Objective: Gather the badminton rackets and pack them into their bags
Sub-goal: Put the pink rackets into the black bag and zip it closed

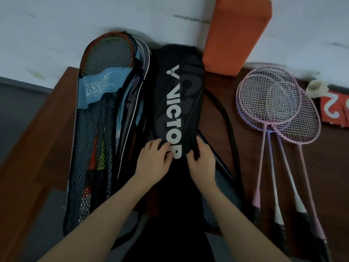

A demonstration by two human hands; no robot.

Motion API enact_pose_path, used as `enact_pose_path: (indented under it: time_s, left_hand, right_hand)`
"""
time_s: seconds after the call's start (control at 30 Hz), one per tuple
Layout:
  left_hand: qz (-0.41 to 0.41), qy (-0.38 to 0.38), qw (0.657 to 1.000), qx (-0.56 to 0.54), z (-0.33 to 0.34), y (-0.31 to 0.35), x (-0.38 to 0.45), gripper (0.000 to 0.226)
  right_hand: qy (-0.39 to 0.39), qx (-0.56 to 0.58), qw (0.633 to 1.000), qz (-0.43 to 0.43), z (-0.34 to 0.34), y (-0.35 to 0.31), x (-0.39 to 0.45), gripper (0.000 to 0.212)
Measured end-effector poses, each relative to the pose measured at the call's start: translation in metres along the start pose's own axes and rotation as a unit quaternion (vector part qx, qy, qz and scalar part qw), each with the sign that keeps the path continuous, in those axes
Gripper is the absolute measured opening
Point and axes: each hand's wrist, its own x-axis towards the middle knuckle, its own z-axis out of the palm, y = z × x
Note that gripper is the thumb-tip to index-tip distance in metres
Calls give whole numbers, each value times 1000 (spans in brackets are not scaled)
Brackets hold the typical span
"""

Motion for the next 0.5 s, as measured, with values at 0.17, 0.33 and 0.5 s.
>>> enact_pose_path:
  time_s: [0.17,0.33,0.5]
  left_hand:
    - [31,-28,993,-110,-5,25,13,60]
    - [-25,-86,972,-215,-10,41,27,67]
    - [-42,-113,963,-242,-23,43,29,76]
  right_hand:
    - [66,-88,988,-107,-30,0,-15,47]
    - [41,-46,993,-100,-44,-8,-31,47]
    - [2,8,996,-93,-44,-22,-31,41]
